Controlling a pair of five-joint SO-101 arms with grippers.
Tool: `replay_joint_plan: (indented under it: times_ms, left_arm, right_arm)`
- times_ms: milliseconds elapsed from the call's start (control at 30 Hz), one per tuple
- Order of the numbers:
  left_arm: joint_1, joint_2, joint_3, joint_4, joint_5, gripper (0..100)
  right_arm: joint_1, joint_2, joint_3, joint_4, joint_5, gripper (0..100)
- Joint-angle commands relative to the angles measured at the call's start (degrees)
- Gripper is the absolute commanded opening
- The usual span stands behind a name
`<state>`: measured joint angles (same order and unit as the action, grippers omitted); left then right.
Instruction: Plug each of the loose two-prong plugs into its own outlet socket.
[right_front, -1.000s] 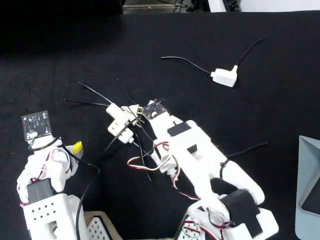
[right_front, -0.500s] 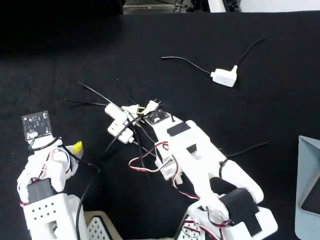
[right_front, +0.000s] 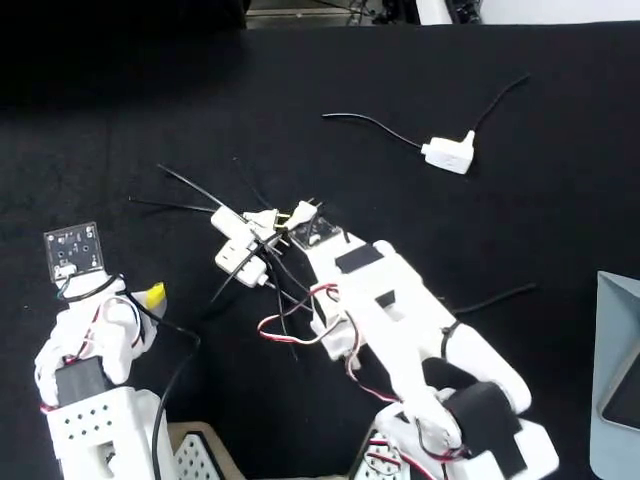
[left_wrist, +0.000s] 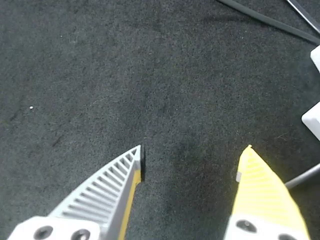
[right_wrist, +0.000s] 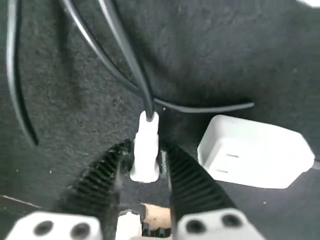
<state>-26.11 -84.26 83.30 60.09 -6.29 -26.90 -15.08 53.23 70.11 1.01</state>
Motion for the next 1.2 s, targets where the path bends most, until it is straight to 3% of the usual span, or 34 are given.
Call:
replay_joint_plan:
  times_ms: [0,167,533,800,1167]
  left_arm:
    - [-0.3,-0.6,-0.2,-1.2,0.6,30]
    - [-0.3,-0.6,-0.2,-1.2,0.6,30]
    - [2.9,-0.6,0.7,-1.2,0.5,30]
    - [2.9,-0.6,0.7,-1.2,0.5,30]
    - [2.9,-0.6,0.7,-1.2,0.5,30]
  right_arm:
    - [-0.4,-3.1,-4.6,0.5,-0.7,1.4]
    - [-0.4,-0.4,-4.5,0.5,-2.0,12.2]
    - [-0.4,0.4,-5.3,-2.5,-4.3,12.7]
    - [-0.4,0.7,-4.9,-6.5,-4.1,4.3]
    - [-0.4,-2.2,-10.2,4.3,-4.1,1.1]
